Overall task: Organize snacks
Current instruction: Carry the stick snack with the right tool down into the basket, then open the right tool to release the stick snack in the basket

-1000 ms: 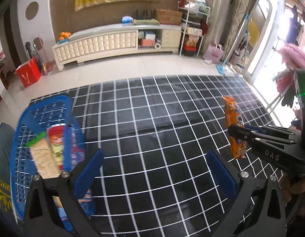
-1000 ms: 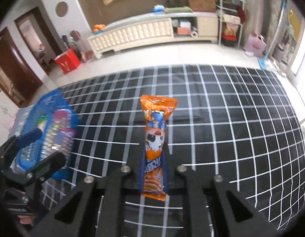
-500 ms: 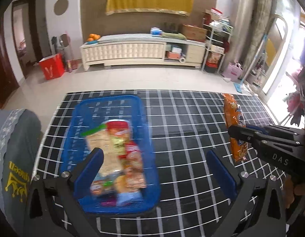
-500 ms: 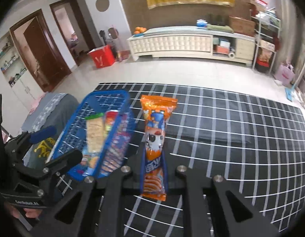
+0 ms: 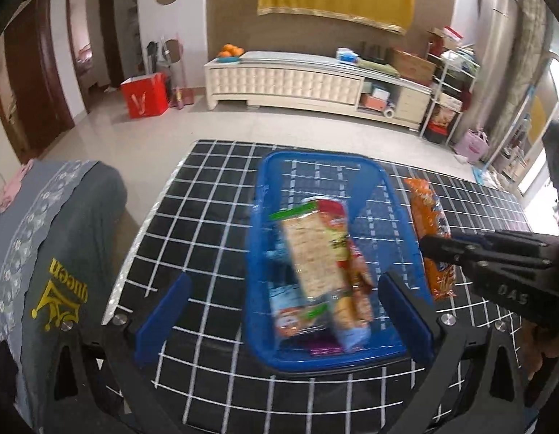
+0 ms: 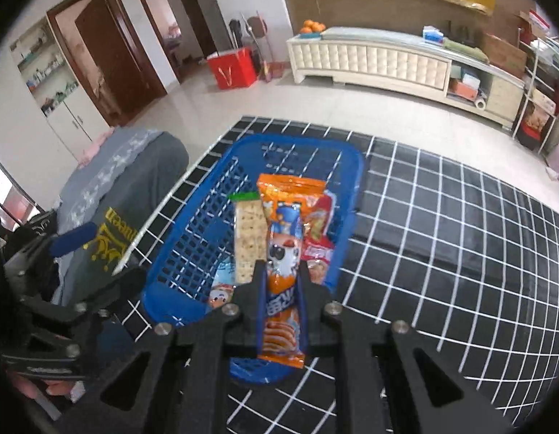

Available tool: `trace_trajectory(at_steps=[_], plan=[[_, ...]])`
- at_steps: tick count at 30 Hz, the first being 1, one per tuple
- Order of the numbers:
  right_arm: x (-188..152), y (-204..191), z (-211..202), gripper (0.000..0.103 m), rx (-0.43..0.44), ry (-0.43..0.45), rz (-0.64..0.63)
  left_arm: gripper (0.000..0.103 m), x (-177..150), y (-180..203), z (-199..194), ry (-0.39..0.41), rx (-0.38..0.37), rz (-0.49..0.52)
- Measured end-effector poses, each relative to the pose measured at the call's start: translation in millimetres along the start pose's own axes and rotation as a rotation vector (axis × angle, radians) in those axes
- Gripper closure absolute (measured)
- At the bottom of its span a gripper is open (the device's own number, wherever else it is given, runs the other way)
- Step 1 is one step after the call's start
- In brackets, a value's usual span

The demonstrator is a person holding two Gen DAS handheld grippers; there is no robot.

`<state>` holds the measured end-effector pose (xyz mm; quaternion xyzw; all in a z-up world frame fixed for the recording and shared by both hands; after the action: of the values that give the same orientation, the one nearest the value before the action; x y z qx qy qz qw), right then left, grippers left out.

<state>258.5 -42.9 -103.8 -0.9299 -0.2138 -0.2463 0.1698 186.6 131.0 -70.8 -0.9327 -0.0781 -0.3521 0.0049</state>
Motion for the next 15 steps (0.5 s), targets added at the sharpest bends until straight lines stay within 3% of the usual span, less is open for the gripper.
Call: trace_trajectory(at_steps=[5, 11, 15], plan=[[-1.7, -7.0, 30.0, 0.085, -0.057, -0.069, -0.034, 0.000, -7.8, -19.9, 11.7, -0.015, 0.013, -0.012], [-2.4, -14.8, 44.4, 0.085, -0.125, -0.085, -0.108, 0.000, -13.2, -35.1, 29.2, -0.046, 0.011, -0.053], [-0.7, -19.1, 60.0, 0.084, -0.110, -0.130, -0.128, 0.000, -11.6, -33.8, 35.7, -0.055, 0.003, -0.054]])
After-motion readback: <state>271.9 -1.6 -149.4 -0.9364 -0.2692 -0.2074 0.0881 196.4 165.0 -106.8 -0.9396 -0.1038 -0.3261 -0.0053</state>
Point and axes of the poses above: each gripper's, at about its wrist camera, not at the fingertips, and z roughly the way its jaws point, y to its right, x to its top, the point moved 5 cm from there along z, roughly the way its jaws point, and after that the axes turned 1 degree about x, right-handed, at the moved point
